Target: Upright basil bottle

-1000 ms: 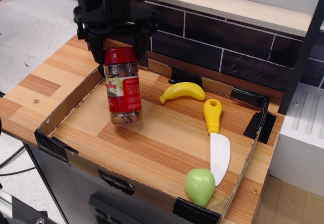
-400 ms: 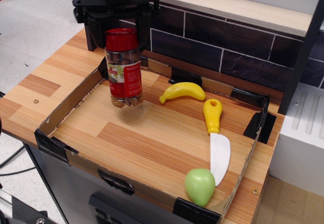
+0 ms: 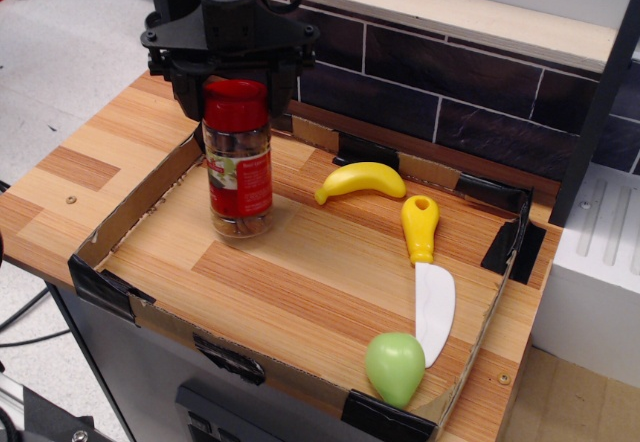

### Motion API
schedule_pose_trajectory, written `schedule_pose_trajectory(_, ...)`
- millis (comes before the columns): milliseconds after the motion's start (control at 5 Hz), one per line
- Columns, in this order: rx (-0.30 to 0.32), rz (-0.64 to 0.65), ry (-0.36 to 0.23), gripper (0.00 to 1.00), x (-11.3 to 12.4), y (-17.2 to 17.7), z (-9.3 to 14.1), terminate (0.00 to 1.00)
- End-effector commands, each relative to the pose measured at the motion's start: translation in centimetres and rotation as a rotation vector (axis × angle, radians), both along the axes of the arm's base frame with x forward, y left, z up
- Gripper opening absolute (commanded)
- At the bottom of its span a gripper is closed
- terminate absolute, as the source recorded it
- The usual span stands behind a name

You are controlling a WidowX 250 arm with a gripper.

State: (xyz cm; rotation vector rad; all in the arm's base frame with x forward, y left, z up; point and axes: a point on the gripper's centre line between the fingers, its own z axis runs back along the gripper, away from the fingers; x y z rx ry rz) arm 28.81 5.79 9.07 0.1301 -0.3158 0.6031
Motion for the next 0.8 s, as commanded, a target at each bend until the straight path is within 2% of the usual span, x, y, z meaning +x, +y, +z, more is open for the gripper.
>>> schedule_pose_trajectory(0,0.011,-0.041,-0.029,0.0,-1.3,-0.7,0.7,0.0)
schedule_pose_trajectory(200,-0.001,-0.033,-0.003,1.0,-1.8,-0.7,1.0,0.0)
schedule_pose_trajectory(600,-0.057,0.073,0.146,1.0,-1.4,0.6,3.2,0.0)
